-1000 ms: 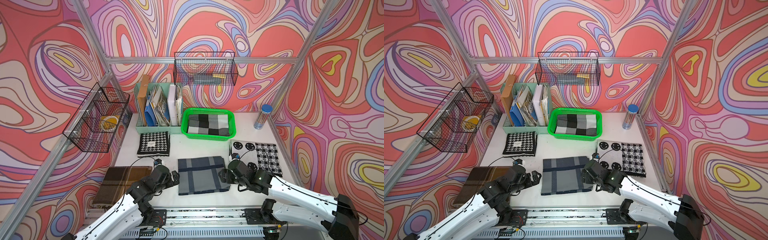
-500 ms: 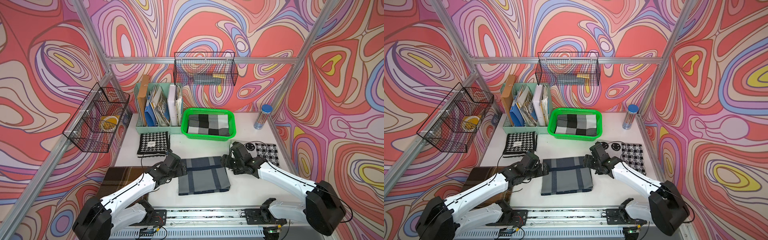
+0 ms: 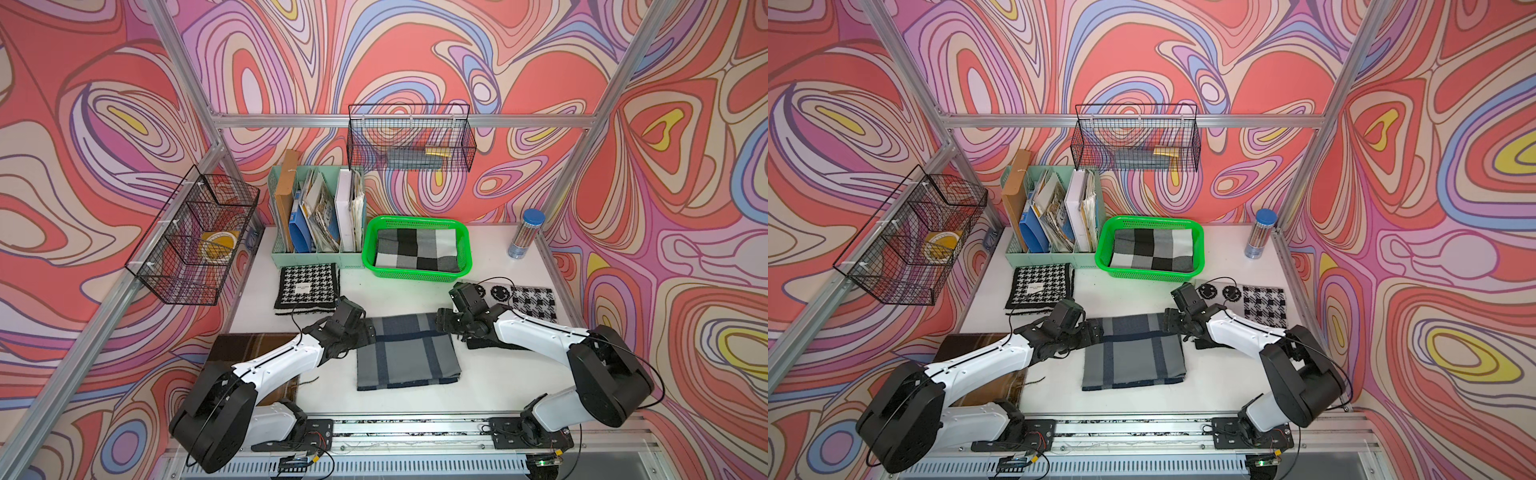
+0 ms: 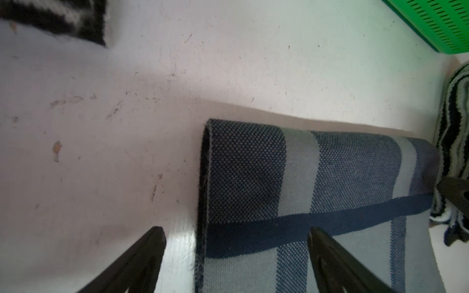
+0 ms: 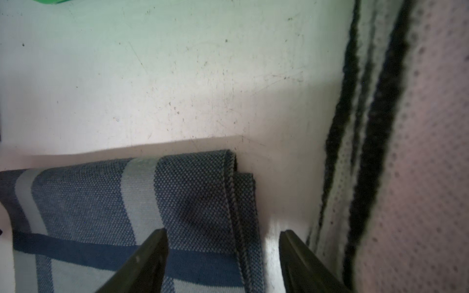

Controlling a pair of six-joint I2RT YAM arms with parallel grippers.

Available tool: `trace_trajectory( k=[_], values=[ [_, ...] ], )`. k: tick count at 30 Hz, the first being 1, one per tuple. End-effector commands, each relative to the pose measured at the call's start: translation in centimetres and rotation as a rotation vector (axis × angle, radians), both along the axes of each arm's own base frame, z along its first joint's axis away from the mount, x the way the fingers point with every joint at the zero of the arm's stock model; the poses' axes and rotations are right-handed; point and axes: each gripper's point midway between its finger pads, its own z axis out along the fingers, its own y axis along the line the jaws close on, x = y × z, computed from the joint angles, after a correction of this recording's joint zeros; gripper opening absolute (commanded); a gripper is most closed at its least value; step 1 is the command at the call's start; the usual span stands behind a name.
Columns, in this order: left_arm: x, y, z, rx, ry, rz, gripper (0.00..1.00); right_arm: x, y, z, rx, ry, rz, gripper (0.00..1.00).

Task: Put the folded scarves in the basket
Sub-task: Pick up the scarf at the center of the board.

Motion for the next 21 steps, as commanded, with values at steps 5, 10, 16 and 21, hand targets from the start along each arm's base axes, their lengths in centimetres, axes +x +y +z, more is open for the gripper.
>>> trace_trajectory(
  k=[5, 10, 16, 21],
  values=[
    [0.1, -0.4, -1.4, -0.023, 0.009, -0.009, 0.85, 0.6, 0.0, -0.9, -0.017, -0.002, 0.014, 0.71],
    [-0.2, -0.7, -2.4, -0.025, 0.048, -0.017, 0.81, 0.3, 0.5, -1.3, 0.009, 0.011, 0.021, 0.7],
    [-0.7, -1.0, -3.7, -0.037, 0.09, -0.025, 0.74, 0.0, 1.5, -1.8, 0.056, 0.042, 0.041, 0.64],
    [-1.1, -0.9, -4.1, -0.041, 0.103, -0.02, 0.71, -0.4, 1.6, -2.7, 0.068, 0.066, 0.041, 0.59]
  ],
)
